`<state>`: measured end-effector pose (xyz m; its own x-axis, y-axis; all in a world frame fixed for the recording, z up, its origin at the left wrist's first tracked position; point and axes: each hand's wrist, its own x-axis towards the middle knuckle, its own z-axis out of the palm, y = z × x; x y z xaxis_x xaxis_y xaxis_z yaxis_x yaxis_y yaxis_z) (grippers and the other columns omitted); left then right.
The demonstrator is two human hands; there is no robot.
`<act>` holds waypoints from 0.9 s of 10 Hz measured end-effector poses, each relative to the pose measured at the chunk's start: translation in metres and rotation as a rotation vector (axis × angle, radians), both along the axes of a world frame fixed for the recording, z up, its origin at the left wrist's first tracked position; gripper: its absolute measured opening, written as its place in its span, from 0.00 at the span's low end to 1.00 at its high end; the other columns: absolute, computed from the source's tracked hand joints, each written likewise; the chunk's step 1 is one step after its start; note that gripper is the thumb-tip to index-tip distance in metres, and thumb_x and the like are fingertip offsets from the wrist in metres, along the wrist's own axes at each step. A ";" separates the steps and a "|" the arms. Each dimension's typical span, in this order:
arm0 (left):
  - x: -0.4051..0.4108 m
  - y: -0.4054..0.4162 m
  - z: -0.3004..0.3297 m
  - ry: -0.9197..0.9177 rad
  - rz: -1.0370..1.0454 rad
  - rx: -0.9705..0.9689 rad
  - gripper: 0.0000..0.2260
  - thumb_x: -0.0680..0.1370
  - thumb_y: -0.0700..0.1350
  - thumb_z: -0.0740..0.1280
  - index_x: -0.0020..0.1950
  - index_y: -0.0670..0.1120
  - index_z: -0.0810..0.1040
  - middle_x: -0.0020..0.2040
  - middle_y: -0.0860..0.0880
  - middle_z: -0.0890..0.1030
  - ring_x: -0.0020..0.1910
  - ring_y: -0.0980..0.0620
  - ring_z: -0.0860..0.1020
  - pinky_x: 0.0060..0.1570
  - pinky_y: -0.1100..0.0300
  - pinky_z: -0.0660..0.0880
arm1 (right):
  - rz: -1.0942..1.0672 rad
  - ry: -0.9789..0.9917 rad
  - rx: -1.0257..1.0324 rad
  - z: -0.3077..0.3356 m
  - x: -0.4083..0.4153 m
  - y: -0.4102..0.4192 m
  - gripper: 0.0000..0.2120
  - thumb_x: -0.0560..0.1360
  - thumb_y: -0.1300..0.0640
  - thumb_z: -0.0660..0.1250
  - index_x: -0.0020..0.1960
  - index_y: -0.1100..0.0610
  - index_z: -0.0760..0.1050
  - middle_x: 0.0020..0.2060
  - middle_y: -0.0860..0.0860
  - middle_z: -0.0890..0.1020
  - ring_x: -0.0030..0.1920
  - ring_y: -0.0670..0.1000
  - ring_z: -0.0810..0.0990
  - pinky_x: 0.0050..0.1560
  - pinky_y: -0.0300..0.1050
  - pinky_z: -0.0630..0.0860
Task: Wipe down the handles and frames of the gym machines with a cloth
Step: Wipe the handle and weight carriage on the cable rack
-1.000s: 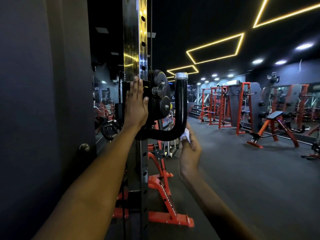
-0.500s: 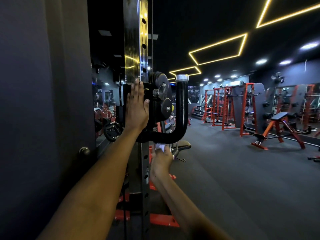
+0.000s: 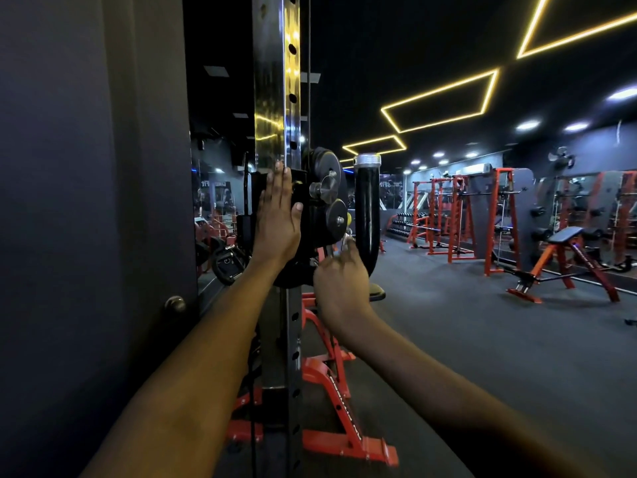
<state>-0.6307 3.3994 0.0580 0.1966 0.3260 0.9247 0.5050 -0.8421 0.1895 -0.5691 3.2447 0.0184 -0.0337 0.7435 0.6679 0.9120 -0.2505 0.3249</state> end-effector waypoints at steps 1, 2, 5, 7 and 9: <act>-0.001 -0.001 0.000 -0.001 -0.014 -0.008 0.26 0.84 0.46 0.51 0.79 0.46 0.43 0.79 0.49 0.43 0.78 0.53 0.41 0.76 0.49 0.45 | -0.180 0.136 -0.159 0.009 -0.013 0.009 0.13 0.79 0.64 0.54 0.55 0.59 0.76 0.50 0.54 0.80 0.54 0.54 0.78 0.67 0.54 0.62; -0.001 -0.001 0.000 0.007 -0.014 -0.011 0.26 0.84 0.46 0.52 0.79 0.46 0.43 0.79 0.48 0.43 0.78 0.52 0.41 0.76 0.49 0.45 | -0.026 0.393 -0.116 0.017 -0.013 0.030 0.14 0.79 0.65 0.54 0.57 0.61 0.76 0.54 0.56 0.80 0.56 0.56 0.78 0.58 0.52 0.70; -0.005 -0.003 0.001 0.044 -0.027 -0.042 0.26 0.84 0.48 0.51 0.79 0.47 0.42 0.79 0.50 0.41 0.78 0.53 0.40 0.76 0.50 0.44 | 0.230 -0.754 0.060 -0.062 0.055 0.052 0.18 0.73 0.59 0.60 0.61 0.62 0.76 0.60 0.60 0.79 0.64 0.56 0.75 0.70 0.50 0.62; -0.004 -0.006 0.001 0.036 -0.028 -0.057 0.27 0.84 0.47 0.52 0.79 0.47 0.41 0.79 0.50 0.40 0.77 0.53 0.39 0.77 0.50 0.44 | 0.554 0.525 0.035 -0.083 0.086 0.017 0.16 0.70 0.69 0.68 0.58 0.63 0.77 0.53 0.55 0.80 0.56 0.54 0.79 0.57 0.38 0.74; -0.004 -0.006 0.000 0.028 -0.013 -0.032 0.26 0.84 0.47 0.51 0.79 0.47 0.41 0.79 0.50 0.41 0.77 0.54 0.39 0.77 0.51 0.44 | 1.121 2.235 -0.018 -0.035 0.061 0.039 0.11 0.74 0.73 0.58 0.45 0.64 0.78 0.44 0.60 0.81 0.39 0.52 0.83 0.41 0.41 0.82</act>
<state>-0.6351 3.3935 0.0577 0.2263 0.3529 0.9079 0.4993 -0.8423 0.2030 -0.5083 3.2836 -0.0164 0.1718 0.9507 0.2583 -0.4891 0.3099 -0.8153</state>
